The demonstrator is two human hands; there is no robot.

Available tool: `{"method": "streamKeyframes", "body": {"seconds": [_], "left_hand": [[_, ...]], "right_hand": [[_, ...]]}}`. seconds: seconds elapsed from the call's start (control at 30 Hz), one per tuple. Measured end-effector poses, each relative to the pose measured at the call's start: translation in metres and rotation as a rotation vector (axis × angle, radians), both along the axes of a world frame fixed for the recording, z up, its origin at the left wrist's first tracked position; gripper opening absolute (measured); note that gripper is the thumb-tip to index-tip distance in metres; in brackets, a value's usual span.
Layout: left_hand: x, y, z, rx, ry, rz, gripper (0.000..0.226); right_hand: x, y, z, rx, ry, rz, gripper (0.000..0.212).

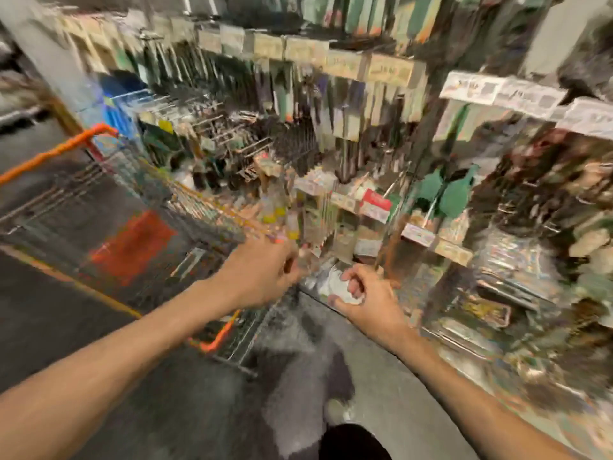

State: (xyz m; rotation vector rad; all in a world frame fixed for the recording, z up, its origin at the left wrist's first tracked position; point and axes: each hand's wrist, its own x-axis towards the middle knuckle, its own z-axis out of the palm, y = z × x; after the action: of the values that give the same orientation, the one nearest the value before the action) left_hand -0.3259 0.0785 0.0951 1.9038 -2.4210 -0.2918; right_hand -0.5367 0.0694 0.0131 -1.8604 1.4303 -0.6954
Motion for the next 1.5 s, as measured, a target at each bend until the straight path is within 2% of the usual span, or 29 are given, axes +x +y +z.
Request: {"method": "streamKeyframes", "body": {"seconds": [0.17, 0.27, 0.4, 0.53, 0.7, 0.83, 0.93, 1.1, 1.2, 1.3, 1.37, 1.43, 1.5], "left_hand": [[0.081, 0.033, -0.077, 0.197, 0.099, 0.304, 0.031], [0.126, 0.034, -0.115, 0.310, 0.212, 0.467, 0.031], [0.187, 0.017, -0.162, 0.419, 0.285, 0.572, 0.020], [0.249, -0.019, -0.208, 0.513, 0.344, 0.607, 0.017], [0.309, -0.059, -0.275, 0.689, 0.328, 0.648, 0.026], [0.351, -0.093, -0.327, 0.787, 0.320, 0.668, 0.021], [0.370, -0.114, -0.365, 0.861, 0.279, 0.644, 0.019], [0.394, -0.141, -0.445, 0.955, 0.152, 0.540, 0.024], [0.402, -0.152, -0.491, 1.002, 0.151, 0.530, 0.033], [0.399, -0.159, -0.523, 1.019, 0.178, 0.533, 0.063], [0.396, -0.160, -0.540, 0.986, 0.160, 0.489, 0.081], [0.392, -0.159, -0.550, 0.915, 0.105, 0.430, 0.090], [0.390, -0.158, -0.556, 0.870, 0.114, 0.443, 0.091]], "right_hand": [[0.084, 0.008, -0.050, 0.119, 0.007, 0.151, 0.030], [0.134, -0.001, -0.070, 0.196, 0.095, 0.252, 0.027], [0.199, -0.025, -0.101, 0.259, 0.126, 0.264, 0.022], [0.261, -0.062, -0.136, 0.331, 0.163, 0.251, 0.018], [0.325, -0.110, -0.190, 0.420, 0.211, 0.204, 0.022], [0.365, -0.149, -0.243, 0.560, 0.338, 0.205, 0.023], [0.388, -0.172, -0.282, 0.674, 0.362, 0.175, 0.030], [0.411, -0.195, -0.356, 0.746, 0.444, 0.047, 0.037], [0.417, -0.207, -0.395, 0.723, 0.524, -0.069, 0.058], [0.416, -0.211, -0.422, 0.597, 0.558, -0.152, 0.080], [0.414, -0.211, -0.439, 0.605, 0.605, -0.170, 0.093], [0.414, -0.211, -0.449, 0.655, 0.652, -0.189, 0.101], [0.413, -0.211, -0.457, 0.621, 0.713, -0.180, 0.099]]}}
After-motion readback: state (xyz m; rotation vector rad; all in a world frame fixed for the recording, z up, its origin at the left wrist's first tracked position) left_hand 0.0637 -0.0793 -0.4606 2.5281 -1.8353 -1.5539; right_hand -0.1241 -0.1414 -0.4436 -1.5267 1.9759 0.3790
